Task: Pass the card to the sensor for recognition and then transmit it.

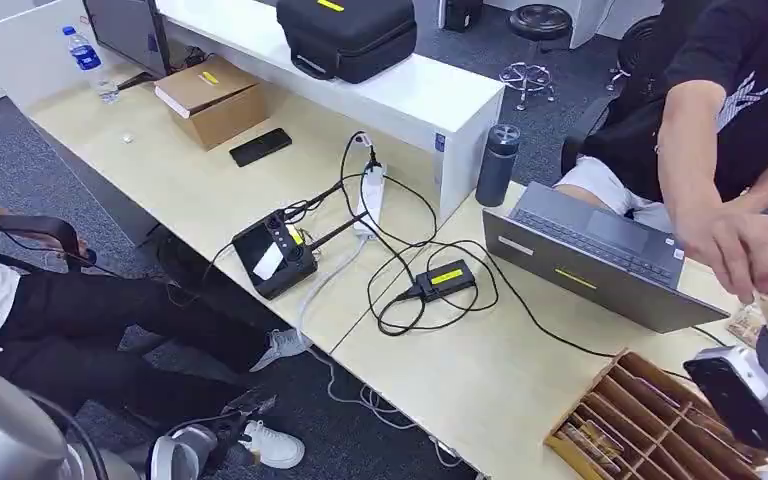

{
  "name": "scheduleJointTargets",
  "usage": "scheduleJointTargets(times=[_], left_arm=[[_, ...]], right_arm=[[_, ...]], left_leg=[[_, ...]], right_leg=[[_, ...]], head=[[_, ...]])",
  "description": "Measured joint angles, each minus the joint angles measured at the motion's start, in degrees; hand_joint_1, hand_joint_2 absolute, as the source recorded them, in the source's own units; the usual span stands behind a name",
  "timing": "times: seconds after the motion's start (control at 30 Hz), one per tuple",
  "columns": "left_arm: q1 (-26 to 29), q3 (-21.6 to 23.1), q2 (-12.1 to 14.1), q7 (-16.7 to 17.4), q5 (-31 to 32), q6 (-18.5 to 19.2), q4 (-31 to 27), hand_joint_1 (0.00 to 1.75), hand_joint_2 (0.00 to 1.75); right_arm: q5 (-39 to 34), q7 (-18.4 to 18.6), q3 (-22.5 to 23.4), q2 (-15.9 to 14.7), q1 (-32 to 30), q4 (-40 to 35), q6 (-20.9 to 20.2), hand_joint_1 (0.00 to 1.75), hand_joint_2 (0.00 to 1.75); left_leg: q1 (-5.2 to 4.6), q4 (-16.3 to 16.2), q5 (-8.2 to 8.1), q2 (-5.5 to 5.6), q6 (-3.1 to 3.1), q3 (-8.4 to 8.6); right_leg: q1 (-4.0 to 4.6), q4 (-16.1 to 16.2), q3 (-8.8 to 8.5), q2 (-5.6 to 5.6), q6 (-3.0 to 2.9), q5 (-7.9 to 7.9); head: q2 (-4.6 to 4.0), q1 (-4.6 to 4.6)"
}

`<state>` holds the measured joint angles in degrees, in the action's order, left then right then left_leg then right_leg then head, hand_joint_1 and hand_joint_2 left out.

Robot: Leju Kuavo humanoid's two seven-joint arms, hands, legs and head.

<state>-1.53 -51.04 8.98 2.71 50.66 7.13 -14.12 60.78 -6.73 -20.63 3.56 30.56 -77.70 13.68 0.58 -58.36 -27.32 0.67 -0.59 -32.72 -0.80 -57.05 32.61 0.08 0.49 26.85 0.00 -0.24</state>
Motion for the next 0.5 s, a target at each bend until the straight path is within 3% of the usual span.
scheduleJointTargets(times=[0.5], left_arm=[[0.1, -0.5, -0.1, 0.7, 0.2, -0.2, 0.2, 0.0, 1.75]], right_arm=[[-6.7, -11.2, -0.4, 0.3, -10.0, -14.0, 2.2, 1.75, 1.75]], left_leg=[[0.01, 0.0, -0.05, 0.0, -0.06, -0.03]], right_leg=[[0.01, 0.0, 0.04, -0.01, -0.06, 0.05]], head=[[0.0, 0.0]])
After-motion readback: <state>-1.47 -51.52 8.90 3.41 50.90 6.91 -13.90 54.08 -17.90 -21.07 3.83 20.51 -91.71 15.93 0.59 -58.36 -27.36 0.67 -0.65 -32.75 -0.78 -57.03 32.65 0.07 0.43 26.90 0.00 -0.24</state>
